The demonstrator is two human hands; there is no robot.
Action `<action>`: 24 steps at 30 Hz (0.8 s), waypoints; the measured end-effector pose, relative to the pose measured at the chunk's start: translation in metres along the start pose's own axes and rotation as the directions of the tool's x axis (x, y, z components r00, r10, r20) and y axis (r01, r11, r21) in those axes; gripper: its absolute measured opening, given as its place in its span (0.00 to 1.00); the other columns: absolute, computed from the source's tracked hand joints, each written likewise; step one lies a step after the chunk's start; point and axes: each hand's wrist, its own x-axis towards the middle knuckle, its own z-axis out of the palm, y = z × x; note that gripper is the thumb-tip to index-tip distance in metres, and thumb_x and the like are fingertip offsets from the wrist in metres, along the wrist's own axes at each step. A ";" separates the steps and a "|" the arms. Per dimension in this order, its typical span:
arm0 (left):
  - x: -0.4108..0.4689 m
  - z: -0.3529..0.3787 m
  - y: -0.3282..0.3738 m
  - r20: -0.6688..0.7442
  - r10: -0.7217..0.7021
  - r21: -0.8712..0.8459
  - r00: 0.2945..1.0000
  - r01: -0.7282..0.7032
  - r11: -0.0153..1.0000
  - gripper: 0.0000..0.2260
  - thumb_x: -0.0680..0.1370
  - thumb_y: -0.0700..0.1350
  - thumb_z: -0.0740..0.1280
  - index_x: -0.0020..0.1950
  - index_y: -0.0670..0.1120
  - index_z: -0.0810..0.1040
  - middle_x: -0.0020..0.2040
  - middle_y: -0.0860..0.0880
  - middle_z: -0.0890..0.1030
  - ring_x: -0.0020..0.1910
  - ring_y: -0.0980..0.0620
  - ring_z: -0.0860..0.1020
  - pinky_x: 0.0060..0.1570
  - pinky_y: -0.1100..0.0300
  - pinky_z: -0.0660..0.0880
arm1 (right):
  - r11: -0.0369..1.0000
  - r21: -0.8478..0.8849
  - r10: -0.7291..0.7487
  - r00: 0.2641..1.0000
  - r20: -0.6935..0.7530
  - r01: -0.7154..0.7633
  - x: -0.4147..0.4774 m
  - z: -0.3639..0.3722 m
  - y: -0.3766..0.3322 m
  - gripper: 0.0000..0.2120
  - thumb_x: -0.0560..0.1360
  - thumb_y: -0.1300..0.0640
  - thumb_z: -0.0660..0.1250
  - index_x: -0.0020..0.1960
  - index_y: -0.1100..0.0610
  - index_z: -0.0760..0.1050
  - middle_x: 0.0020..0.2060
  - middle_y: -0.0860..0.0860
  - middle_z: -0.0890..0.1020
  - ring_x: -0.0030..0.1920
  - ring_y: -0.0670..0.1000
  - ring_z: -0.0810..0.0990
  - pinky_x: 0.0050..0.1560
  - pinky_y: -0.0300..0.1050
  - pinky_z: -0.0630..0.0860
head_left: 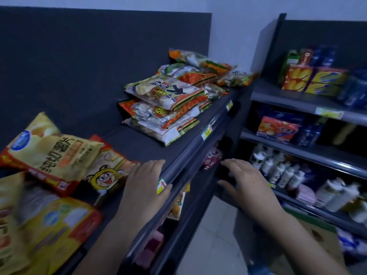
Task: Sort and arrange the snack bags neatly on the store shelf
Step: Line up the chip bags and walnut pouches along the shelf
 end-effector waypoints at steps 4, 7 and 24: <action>0.048 0.009 0.002 -0.020 -0.023 0.010 1.000 0.024 1.000 0.26 0.77 0.54 0.66 0.73 0.50 0.65 0.69 0.54 0.70 0.69 0.54 0.67 0.70 0.57 0.57 | 0.999 -0.052 0.006 0.999 -0.043 -0.008 0.029 0.015 0.035 0.19 0.64 0.56 0.79 0.51 0.60 0.79 0.47 0.53 0.83 0.52 0.59 0.81 0.50 0.53 0.78; 0.095 0.016 -0.007 -0.016 -0.033 0.022 0.999 0.033 0.999 0.25 0.76 0.52 0.68 0.71 0.46 0.68 0.65 0.50 0.74 0.66 0.49 0.71 0.67 0.53 0.63 | 0.995 -0.095 0.011 0.997 -0.078 -0.019 0.061 0.030 0.064 0.19 0.64 0.55 0.79 0.51 0.59 0.79 0.46 0.52 0.84 0.56 0.60 0.80 0.52 0.55 0.77; 0.303 0.067 -0.008 0.011 0.048 0.162 0.999 -0.049 0.986 0.27 0.72 0.52 0.70 0.67 0.38 0.71 0.67 0.38 0.73 0.69 0.39 0.68 0.66 0.38 0.63 | 0.992 -0.121 0.024 0.993 -0.119 -0.039 0.230 0.077 0.178 0.20 0.64 0.55 0.79 0.54 0.58 0.79 0.48 0.52 0.83 0.56 0.59 0.80 0.54 0.54 0.76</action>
